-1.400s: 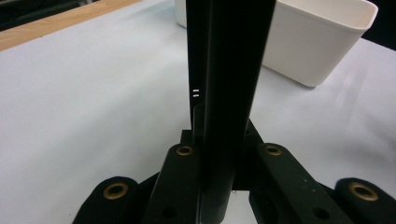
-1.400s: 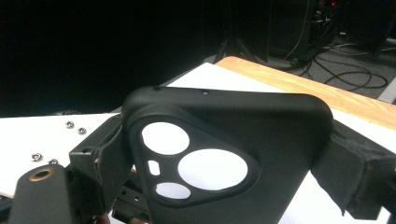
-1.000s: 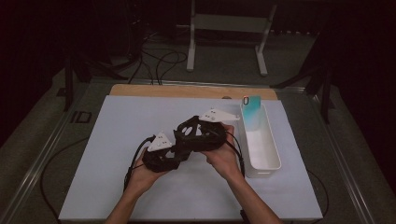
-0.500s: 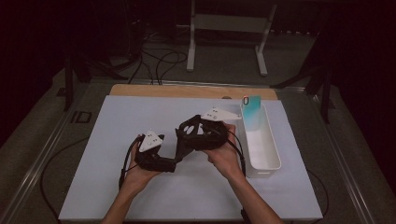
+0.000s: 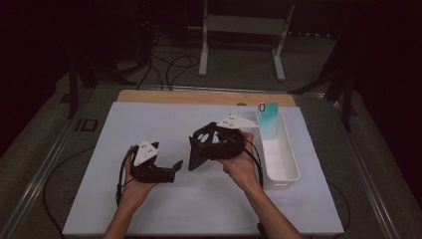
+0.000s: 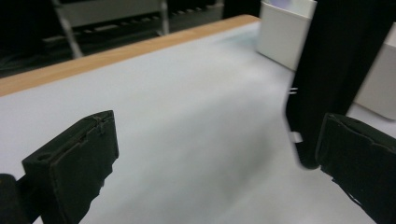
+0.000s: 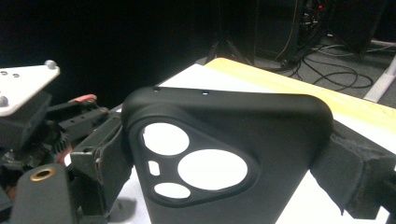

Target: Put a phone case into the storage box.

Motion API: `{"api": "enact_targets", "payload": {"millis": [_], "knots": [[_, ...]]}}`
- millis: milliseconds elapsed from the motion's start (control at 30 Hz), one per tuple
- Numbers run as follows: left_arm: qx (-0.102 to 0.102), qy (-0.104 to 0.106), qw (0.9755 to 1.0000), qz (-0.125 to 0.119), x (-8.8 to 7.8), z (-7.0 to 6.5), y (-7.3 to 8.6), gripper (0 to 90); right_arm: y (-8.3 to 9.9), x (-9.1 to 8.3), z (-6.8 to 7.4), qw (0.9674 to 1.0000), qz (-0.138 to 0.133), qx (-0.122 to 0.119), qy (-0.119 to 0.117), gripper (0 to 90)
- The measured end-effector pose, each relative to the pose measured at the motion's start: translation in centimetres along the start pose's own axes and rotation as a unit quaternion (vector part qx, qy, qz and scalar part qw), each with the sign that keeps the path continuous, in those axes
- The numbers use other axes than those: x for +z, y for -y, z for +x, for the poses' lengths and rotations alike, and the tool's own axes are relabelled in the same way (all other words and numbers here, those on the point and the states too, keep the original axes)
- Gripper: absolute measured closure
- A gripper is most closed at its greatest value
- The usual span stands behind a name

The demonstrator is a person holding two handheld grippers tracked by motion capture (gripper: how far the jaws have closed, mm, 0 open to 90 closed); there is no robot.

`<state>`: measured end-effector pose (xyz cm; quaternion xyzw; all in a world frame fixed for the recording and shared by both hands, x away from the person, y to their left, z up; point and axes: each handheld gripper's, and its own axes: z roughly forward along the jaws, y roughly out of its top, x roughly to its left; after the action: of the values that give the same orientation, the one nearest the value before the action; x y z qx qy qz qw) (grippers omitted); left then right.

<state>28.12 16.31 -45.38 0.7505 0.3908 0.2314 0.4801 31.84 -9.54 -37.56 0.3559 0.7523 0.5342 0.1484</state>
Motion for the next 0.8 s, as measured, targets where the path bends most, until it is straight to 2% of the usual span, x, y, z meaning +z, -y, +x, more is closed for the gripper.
{"api": "enact_targets", "payload": {"millis": [67, 233, 333, 567, 633, 800], "knots": [[-0.002, -0.011, 0.9999, -0.009, -0.5, 0.5, 0.7, 0.0, 0.0, 0.0, -0.1, 1.0000, 0.001, 0.002, 0.002, 13.4], [-0.009, -0.045, 0.9988, -0.014, -1.4, 1.4, 2.2, 0.0, 0.1, 0.0, -0.3, 1.0000, 0.001, 0.001, 0.006, 13.4], [-0.012, -0.055, 0.9983, -0.016, -1.9, 1.8, 2.8, 0.0, 0.1, 0.0, -0.4, 0.9999, 0.004, 0.004, 0.008, 13.4], [0.007, -0.054, 0.9984, -0.017, -3.0, 2.2, 4.6, 0.0, 0.2, 0.1, -0.6, 0.9999, 0.004, 0.003, 0.010, 13.4], [0.011, -0.064, 0.9978, -0.013, -3.3, 2.4, 5.1, 0.0, 0.1, 0.1, -0.6, 0.9999, 0.004, 0.004, 0.013, 13.3], [0.003, -0.069, 0.9975, -0.017, -3.4, 2.8, 5.4, 0.0, 0.1, 0.2, -0.8, 0.9999, 0.004, 0.006, 0.014, 13.3]]}}
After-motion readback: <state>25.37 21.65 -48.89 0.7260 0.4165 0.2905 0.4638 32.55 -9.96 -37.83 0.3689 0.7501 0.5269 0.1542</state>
